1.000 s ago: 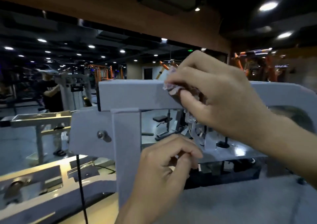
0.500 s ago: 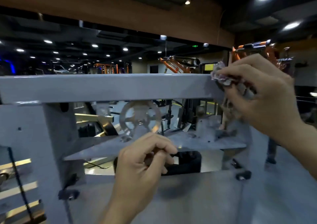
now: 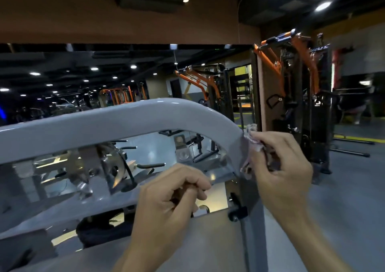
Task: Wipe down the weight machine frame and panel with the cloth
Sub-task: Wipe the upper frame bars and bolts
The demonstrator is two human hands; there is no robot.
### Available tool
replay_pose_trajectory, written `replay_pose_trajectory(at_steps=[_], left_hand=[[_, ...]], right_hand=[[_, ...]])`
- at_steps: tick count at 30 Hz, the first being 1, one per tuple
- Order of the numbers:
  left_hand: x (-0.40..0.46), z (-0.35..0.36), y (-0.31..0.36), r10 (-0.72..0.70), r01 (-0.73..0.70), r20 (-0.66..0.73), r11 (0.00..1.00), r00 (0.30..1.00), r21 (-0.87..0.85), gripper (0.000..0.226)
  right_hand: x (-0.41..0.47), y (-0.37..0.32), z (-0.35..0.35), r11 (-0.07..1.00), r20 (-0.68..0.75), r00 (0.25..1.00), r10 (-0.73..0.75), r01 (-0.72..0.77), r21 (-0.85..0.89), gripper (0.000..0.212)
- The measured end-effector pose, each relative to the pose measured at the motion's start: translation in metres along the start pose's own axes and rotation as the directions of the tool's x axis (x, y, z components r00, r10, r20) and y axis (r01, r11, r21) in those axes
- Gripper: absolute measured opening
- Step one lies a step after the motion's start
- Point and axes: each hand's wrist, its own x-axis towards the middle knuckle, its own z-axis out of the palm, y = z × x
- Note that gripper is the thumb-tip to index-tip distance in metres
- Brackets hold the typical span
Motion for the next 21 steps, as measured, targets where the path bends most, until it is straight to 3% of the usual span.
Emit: replay_pose_trajectory(at_steps=[6, 11, 16, 19, 21], left_hand=[[0.009, 0.017, -0.005, 0.008, -0.008, 0.012, 0.999, 1.000, -0.040, 0.027], [0.005, 0.029, -0.023, -0.008, 0.011, 0.052, 0.998, 0.999, -0.065, 0.028], [-0.007, 0.053, -0.030, -0.032, 0.032, 0.051, 0.999, 0.998, -0.011, 0.027], [-0.007, 0.064, -0.036, -0.046, 0.046, 0.012, 0.999, 0.999, 0.000, 0.029], [-0.008, 0.068, -0.058, -0.171, 0.168, 0.031, 0.982, 0.985, 0.090, 0.033]], right_hand=[[0.027, -0.005, 0.010, 0.992, 0.037, 0.999, -0.023, 0.018, 0.124, 0.019], [-0.023, 0.020, -0.008, 0.960, 0.048, 0.971, 0.233, -0.238, 0.151, 0.017], [-0.057, 0.048, -0.025, 0.826, 0.008, 0.858, 0.514, -0.497, 0.266, 0.028], [-0.060, 0.067, -0.026, 0.763, 0.032, 0.815, 0.578, -0.554, 0.335, 0.031], [-0.058, 0.077, -0.022, 0.737, 0.064, 0.803, 0.593, -0.573, 0.360, 0.028]])
